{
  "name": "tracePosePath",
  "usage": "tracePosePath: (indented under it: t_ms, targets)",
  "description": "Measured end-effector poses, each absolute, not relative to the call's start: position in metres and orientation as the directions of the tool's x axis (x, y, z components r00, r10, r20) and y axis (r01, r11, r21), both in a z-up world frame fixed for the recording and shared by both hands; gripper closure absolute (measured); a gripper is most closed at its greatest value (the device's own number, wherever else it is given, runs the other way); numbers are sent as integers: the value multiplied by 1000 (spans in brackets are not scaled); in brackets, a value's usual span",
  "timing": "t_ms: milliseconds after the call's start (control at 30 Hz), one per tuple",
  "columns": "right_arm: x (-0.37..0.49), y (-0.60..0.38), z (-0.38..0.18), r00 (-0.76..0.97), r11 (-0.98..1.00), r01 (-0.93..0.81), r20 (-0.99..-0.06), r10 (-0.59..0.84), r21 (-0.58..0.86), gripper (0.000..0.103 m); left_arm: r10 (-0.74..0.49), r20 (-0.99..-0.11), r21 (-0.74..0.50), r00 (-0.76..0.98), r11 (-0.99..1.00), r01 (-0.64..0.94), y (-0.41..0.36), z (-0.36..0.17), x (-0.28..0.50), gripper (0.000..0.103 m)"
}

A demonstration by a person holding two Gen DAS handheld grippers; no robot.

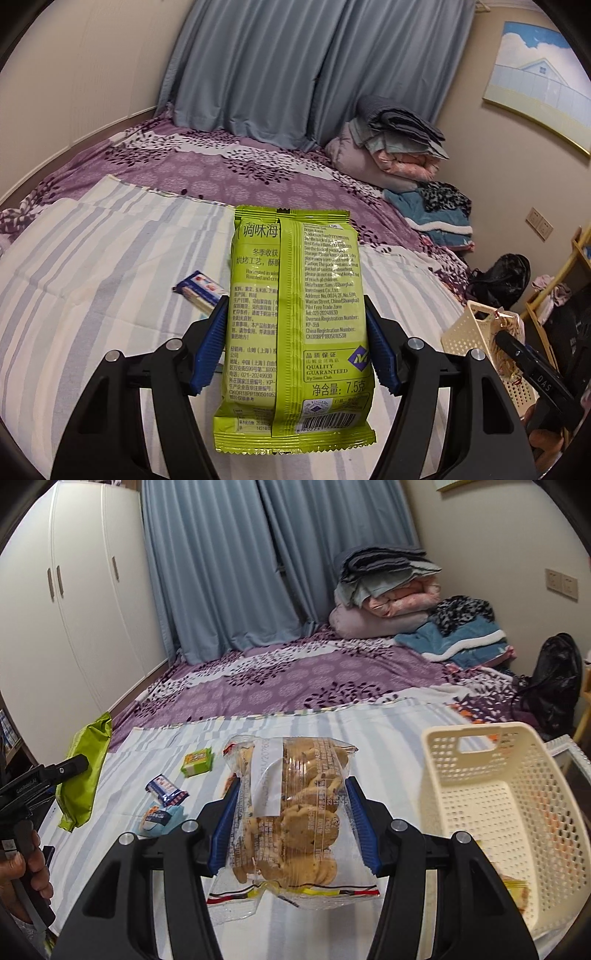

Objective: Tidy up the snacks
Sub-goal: 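Lift both held bags and carry them over the cream basket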

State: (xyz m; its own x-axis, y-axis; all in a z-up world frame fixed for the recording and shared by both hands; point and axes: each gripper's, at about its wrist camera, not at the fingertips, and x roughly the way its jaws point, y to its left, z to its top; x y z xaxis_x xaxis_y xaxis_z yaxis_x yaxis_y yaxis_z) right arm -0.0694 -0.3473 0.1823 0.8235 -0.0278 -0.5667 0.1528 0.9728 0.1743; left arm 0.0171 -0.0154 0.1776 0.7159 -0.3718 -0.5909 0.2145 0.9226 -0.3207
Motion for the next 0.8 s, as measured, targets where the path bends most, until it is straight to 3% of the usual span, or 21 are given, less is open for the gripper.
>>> tracePosePath:
  t_ms: [500,633,800]
  targets:
    - [-145,-453,181,794,888,427,-542,-276,173,48,-492,-592,-279,638,868,411,-114,194,4,34]
    - [-157,-467,167,769,864,470,-565,-299,183,43,-518,-600,-265,610,848,459,-144,195,0,34]
    - [-172,-481,158,760,839,508,-561,-328,198,30,-548,-606,-242,577,818,522,-178,198,-8,34]
